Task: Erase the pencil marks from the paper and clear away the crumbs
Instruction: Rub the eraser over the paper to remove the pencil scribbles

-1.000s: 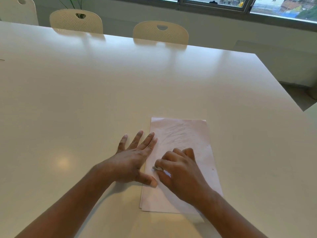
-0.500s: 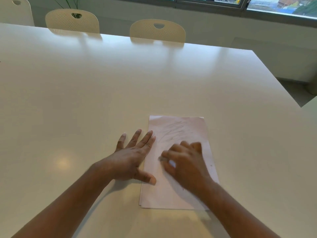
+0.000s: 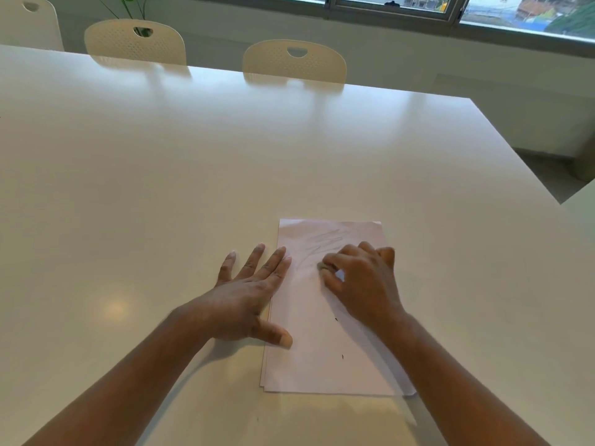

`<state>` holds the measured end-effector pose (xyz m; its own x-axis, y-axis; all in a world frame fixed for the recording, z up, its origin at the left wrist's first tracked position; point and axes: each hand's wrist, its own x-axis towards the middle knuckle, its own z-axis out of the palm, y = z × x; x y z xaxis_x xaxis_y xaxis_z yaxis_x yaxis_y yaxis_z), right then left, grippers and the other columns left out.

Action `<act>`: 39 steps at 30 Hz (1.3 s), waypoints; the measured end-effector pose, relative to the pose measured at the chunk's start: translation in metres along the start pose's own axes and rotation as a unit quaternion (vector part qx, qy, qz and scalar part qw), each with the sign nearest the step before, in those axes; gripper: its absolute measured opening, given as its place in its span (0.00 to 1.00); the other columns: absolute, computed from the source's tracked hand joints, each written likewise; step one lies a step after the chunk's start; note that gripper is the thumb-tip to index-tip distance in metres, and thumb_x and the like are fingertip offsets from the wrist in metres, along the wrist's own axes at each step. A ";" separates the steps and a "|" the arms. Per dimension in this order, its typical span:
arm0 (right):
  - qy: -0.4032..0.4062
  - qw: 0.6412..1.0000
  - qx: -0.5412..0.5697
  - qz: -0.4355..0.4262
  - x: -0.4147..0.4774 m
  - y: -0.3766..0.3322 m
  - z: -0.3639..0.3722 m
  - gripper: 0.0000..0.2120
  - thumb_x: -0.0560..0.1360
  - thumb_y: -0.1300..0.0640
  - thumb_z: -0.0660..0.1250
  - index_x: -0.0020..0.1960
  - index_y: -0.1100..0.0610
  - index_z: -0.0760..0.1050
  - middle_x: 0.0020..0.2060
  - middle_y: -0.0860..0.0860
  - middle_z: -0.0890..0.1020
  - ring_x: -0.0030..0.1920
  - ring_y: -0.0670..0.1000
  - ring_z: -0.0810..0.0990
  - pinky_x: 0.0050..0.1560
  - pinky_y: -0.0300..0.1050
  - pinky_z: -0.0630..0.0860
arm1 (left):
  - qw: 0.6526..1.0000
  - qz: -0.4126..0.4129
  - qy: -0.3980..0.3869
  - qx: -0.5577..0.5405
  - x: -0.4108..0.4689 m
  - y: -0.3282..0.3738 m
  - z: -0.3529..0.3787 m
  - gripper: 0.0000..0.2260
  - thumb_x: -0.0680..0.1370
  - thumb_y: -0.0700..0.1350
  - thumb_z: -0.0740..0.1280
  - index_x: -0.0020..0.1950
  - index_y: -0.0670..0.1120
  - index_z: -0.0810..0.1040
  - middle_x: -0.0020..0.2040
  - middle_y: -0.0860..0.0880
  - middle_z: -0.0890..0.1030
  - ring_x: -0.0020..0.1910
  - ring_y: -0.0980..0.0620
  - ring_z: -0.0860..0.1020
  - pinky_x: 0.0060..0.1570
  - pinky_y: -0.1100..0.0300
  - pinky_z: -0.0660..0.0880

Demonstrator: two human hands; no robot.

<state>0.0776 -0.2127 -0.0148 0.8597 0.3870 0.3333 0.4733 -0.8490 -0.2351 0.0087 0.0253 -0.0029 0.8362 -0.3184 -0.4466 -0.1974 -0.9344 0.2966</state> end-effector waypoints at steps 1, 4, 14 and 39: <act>-0.001 1.000 0.004 0.011 0.002 -0.002 0.002 0.10 0.79 0.46 0.65 0.44 0.45 0.83 0.40 0.43 0.83 0.46 0.49 0.78 0.47 0.51 0.59 | 1.000 0.000 0.001 0.000 0.000 0.000 0.000 0.62 0.68 0.80 0.65 0.81 0.55 0.25 0.78 0.60 0.21 0.75 0.55 0.18 0.75 0.37 0.23; -0.036 0.996 0.049 -0.062 -0.015 -0.024 0.004 0.09 0.80 0.45 0.65 0.49 0.44 0.84 0.43 0.41 0.84 0.46 0.47 0.77 0.49 0.52 0.62 | 1.000 0.004 0.000 -0.001 0.001 0.000 0.001 0.62 0.69 0.80 0.65 0.81 0.55 0.25 0.78 0.60 0.20 0.74 0.55 0.17 0.74 0.37 0.23; -0.010 1.000 0.021 -0.021 0.012 -0.017 0.009 0.10 0.80 0.46 0.65 0.46 0.45 0.84 0.42 0.43 0.84 0.47 0.49 0.78 0.48 0.51 0.59 | 1.000 0.002 0.002 0.004 0.001 0.000 0.001 0.63 0.68 0.81 0.64 0.81 0.54 0.25 0.78 0.60 0.21 0.74 0.54 0.17 0.74 0.37 0.23; -0.030 0.992 0.027 -0.119 0.010 -0.029 0.016 0.09 0.81 0.45 0.66 0.52 0.44 0.85 0.45 0.42 0.85 0.45 0.47 0.76 0.49 0.52 0.62 | 1.000 -0.004 -0.003 0.009 0.001 0.000 0.000 0.63 0.69 0.80 0.65 0.81 0.52 0.24 0.77 0.57 0.18 0.74 0.54 0.16 0.75 0.37 0.24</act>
<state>0.0758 -0.1790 -0.0190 0.7317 0.5960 0.3307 0.6722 -0.7113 -0.2053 0.0099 0.0243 -0.0033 0.8349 -0.3114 -0.4538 -0.1995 -0.9397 0.2778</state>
